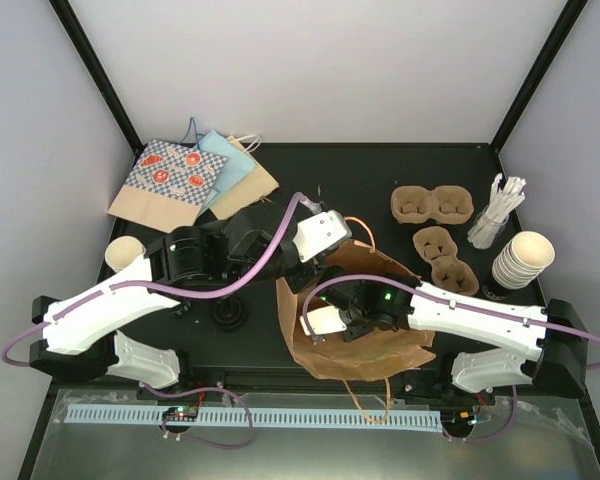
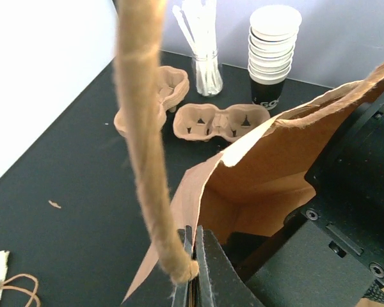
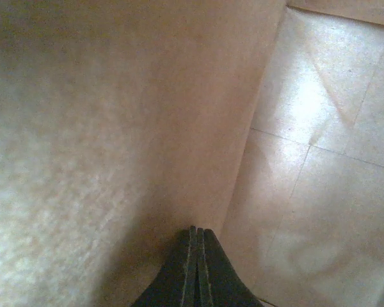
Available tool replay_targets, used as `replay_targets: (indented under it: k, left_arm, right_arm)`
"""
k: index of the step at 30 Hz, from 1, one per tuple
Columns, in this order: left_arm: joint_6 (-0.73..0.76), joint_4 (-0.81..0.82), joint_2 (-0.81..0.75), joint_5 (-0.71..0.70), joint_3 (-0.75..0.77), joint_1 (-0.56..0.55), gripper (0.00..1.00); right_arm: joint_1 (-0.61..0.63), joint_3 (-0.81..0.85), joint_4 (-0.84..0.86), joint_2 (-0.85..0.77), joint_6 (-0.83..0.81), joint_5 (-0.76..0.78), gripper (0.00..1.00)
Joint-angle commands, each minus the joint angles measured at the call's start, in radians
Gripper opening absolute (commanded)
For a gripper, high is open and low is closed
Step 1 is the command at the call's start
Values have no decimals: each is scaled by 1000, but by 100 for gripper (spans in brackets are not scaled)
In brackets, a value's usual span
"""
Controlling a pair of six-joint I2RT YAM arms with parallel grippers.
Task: Pack the takeout coffee
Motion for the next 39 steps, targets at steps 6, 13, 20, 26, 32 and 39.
replay_targets:
  k: [6, 13, 20, 26, 32, 39]
  left_arm:
    - [43, 44, -21, -67, 64, -18, 2]
    - [25, 93, -76, 77, -3, -20, 1]
    - [8, 92, -94, 143, -12, -26, 2]
    - [19, 97, -97, 244, -12, -49, 2]
    - [17, 91, -100, 212, -3, -55, 2]
    - [29, 100, -114, 111, 5, -65, 2]
  right_arm:
    - [-2, 5, -33, 12, 49, -5, 1]
    - [-2, -21, 124, 6, 43, 231, 1]
    - [-2, -37, 324, -29, -26, 383, 1]
    - [-2, -91, 487, -75, -106, 451, 1]
    - [-2, -133, 548, -117, -141, 476, 1]
    - [-2, -113, 369, -85, -73, 383, 1]
